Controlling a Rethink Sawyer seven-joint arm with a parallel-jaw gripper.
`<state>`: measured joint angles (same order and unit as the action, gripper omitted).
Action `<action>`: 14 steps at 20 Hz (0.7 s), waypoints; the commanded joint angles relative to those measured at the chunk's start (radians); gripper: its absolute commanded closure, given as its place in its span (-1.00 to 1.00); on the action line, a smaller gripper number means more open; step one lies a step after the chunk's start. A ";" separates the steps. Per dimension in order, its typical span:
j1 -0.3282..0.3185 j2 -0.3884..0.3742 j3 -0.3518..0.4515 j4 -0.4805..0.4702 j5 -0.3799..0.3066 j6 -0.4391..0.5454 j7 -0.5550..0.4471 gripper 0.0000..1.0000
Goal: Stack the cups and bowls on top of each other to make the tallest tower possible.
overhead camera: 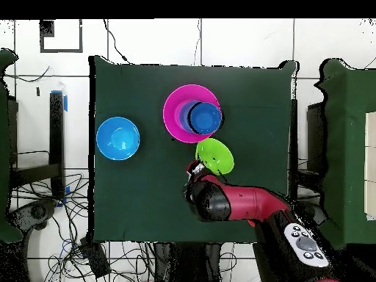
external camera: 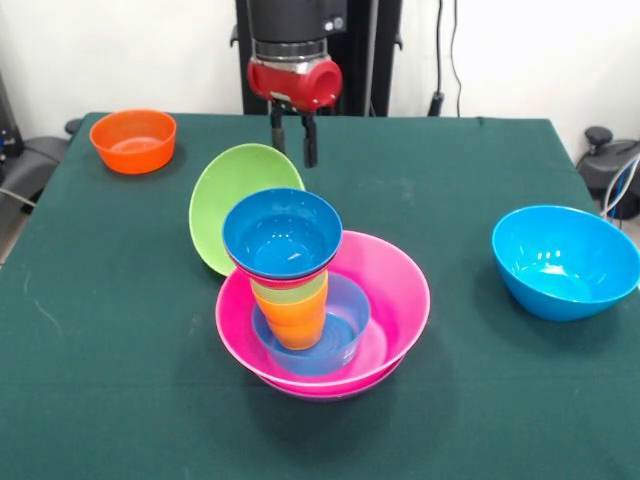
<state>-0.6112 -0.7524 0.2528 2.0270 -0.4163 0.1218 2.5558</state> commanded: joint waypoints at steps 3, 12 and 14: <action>-0.063 -0.146 0.130 0.116 -0.005 0.215 -0.139 -1.00; -0.089 -0.137 0.169 0.127 -0.018 0.217 -0.116 -1.00; -0.094 -0.139 0.175 0.128 -0.019 0.220 -0.117 -1.00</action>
<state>-0.7036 -0.8976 0.3209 2.0697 -0.4170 0.2358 2.5558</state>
